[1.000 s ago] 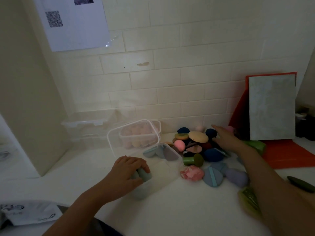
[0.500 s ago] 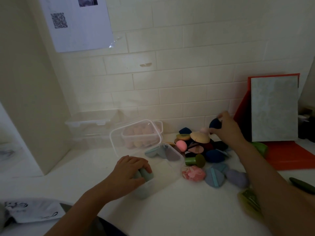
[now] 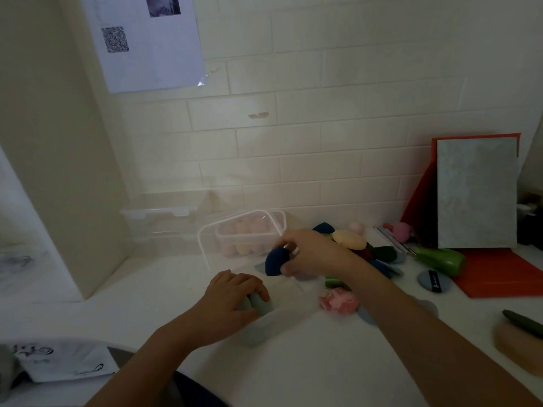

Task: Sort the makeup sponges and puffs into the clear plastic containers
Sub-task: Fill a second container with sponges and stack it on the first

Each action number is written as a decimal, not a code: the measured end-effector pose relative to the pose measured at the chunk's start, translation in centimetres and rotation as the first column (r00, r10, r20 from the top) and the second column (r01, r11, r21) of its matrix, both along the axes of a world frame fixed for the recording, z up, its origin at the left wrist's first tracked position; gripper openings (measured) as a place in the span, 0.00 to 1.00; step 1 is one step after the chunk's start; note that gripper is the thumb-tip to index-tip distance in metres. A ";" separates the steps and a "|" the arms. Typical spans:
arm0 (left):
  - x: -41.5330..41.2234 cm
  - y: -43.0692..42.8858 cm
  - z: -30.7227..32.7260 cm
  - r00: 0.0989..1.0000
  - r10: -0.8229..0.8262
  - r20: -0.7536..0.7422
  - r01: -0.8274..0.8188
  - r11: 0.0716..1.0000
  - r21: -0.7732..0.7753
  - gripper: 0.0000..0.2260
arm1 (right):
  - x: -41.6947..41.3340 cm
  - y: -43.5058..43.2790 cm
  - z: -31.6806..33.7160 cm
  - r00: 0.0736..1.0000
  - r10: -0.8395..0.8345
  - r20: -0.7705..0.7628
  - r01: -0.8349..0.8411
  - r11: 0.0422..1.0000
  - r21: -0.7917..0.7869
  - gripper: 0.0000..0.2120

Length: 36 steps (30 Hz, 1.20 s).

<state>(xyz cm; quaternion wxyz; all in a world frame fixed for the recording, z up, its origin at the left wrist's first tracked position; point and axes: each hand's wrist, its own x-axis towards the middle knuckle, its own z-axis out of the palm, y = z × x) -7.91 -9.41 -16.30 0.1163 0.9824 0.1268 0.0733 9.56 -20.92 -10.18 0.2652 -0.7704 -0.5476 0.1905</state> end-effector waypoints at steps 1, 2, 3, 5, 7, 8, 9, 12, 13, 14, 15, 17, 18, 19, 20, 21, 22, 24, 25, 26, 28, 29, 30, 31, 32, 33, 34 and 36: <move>0.0 -0.1 0.0 1.000 0.003 -0.003 -0.003 1.000 0.002 0.17 | -0.2 0.1 -0.3 1.000 -0.002 -0.017 0.002 1.000 -0.003 0.18; 0.0 -0.1 0.1 1.000 0.003 -0.005 -0.003 1.000 0.006 0.18 | -0.5 0.1 -0.4 1.000 -0.009 -0.007 0.009 1.000 -0.008 0.15; 0.0 -0.2 0.1 1.000 0.001 -0.008 -0.001 1.000 0.010 0.19 | -0.7 0.1 -0.5 0.999 -0.027 0.044 0.028 0.999 -0.019 0.12; 0.0 -0.3 0.2 1.000 0.002 -0.015 -0.002 1.000 0.015 0.20 | -1.0 0.2 -0.7 0.982 -0.076 0.175 0.083 0.996 -0.033 0.14; -0.1 -0.3 0.3 1.000 0.001 -0.019 -0.001 1.000 0.013 0.20 | -1.5 0.4 -1.0 0.973 -0.096 0.212 0.105 0.994 -0.032 0.15; -0.1 -0.4 0.3 1.000 -0.001 -0.020 0.001 1.000 0.008 0.19 | -1.7 0.4 -1.1 0.974 -0.096 0.206 0.106 0.994 -0.040 0.14; -0.1 -0.4 0.3 1.000 -0.003 -0.021 0.003 1.000 0.004 0.19 | -1.8 0.5 -1.2 0.975 -0.102 0.198 0.115 0.992 -0.055 0.14; -0.1 -0.5 0.3 1.000 -0.009 -0.012 0.009 1.000 0.000 0.19 | -2.2 0.8 -1.9 0.971 -0.139 0.193 0.149 0.988 -0.041 0.14; -0.1 -0.5 0.3 1.000 -0.010 -0.010 0.010 1.000 -0.002 0.18 | -2.3 1.0 -2.1 0.970 -0.155 0.186 0.162 0.986 -0.023 0.15; -0.1 -0.4 0.3 1.000 -0.010 -0.012 0.010 1.000 -0.003 0.18 | -2.4 1.2 -2.4 0.968 -0.168 0.189 0.174 0.985 -0.016 0.16; -0.1 -0.4 0.3 1.000 -0.008 -0.013 0.007 1.000 -0.005 0.18 | -2.4 1.3 -2.5 0.965 -0.175 0.198 0.183 0.983 -0.025 0.17; -0.1 -0.4 0.2 1.000 -0.001 -0.023 0.001 1.000 -0.015 0.18 | -2.3 1.6 -2.9 0.959 -0.178 0.221 0.193 0.980 -0.052 0.19; -0.1 -0.4 0.2 1.000 0.001 -0.030 -0.002 1.000 -0.018 0.18 | -2.3 1.7 -3.1 0.956 -0.170 0.241 0.191 0.979 -0.065 0.19; 0.0 -0.4 0.3 0.999 0.006 -0.040 -0.007 1.000 -0.018 0.18 | -2.2 1.9 -3.2 0.949 -0.155 0.273 0.184 0.979 -0.082 0.20; 0.0 -0.5 0.5 0.999 0.014 -0.052 -0.015 1.000 -0.018 0.17 | -2.3 2.1 -3.4 0.941 -0.140 0.307 0.177 0.980 -0.096 0.20; 0.0 -0.5 0.6 0.998 0.021 -0.064 -0.022 1.000 -0.017 0.16 | -2.4 2.2 -3.5 0.936 -0.129 0.329 0.172 0.979 -0.107 0.19; 0.1 -0.6 0.8 0.997 0.026 -0.078 -0.027 0.999 -0.018 0.15 | -2.5 2.3 -3.6 0.936 -0.121 0.331 0.166 0.980 -0.110 0.19; 0.2 -0.6 1.2 0.994 0.026 -0.105 -0.028 1.000 -0.013 0.15 | -2.8 2.3 -3.8 0.949 -0.118 0.292 0.149 0.985 -0.087 0.17; 0.2 -0.7 1.4 0.993 0.024 -0.117 -0.025 1.000 -0.007 0.16 | -2.8 2.2 -3.8 0.957 -0.117 0.267 0.140 0.988 -0.070 0.16; 0.2 -0.7 1.5 0.991 0.024 -0.129 -0.025 1.000 -0.006 0.16 | -2.8 2.1 -3.7 0.965 -0.111 0.236 0.128 0.990 -0.058 0.16; 0.2 -0.7 1.7 0.991 0.022 -0.135 -0.025 1.000 -0.018 0.16 | -2.3 1.7 -3.5 0.987 -0.092 0.135 0.100 0.993 -0.056 0.16; 0.2 -0.7 1.7 0.991 0.019 -0.133 -0.022 1.000 -0.021 0.16 | -2.0 1.6 -3.4 0.994 -0.087 0.066 0.091 0.994 -0.063 0.16; 0.2 -0.7 1.6 0.991 0.013 -0.131 -0.016 1.000 -0.016 0.17 | -1.6 1.4 -3.3 0.996 -0.089 -0.005 0.089 0.994 -0.064 0.16; 0.2 -0.8 1.6 0.991 0.005 -0.131 -0.006 1.000 -0.003 0.18 | -1.3 1.3 -3.4 0.993 -0.095 -0.067 0.091 0.994 -0.062 0.15; 0.2 -0.8 1.7 0.991 -0.002 -0.135 0.003 1.000 0.012 0.19 | -1.1 1.3 -3.4 0.989 -0.100 -0.108 0.094 0.994 -0.059 0.14; 0.3 -0.9 1.8 0.990 -0.006 -0.142 0.010 1.000 0.024 0.20 | -0.9 1.2 -3.3 0.986 -0.100 -0.131 0.092 0.994 -0.064 0.13; 0.3 -0.8 1.8 0.988 -0.008 -0.155 0.013 0.999 0.029 0.20 | -0.8 1.2 -3.1 0.986 -0.096 -0.139 0.086 0.993 -0.078 0.12; 0.4 -0.8 1.9 0.983 -0.010 -0.183 0.016 0.999 0.029 0.20 | -0.4 1.0 -2.3 0.983 -0.076 -0.168 0.059 0.993 -0.106 0.10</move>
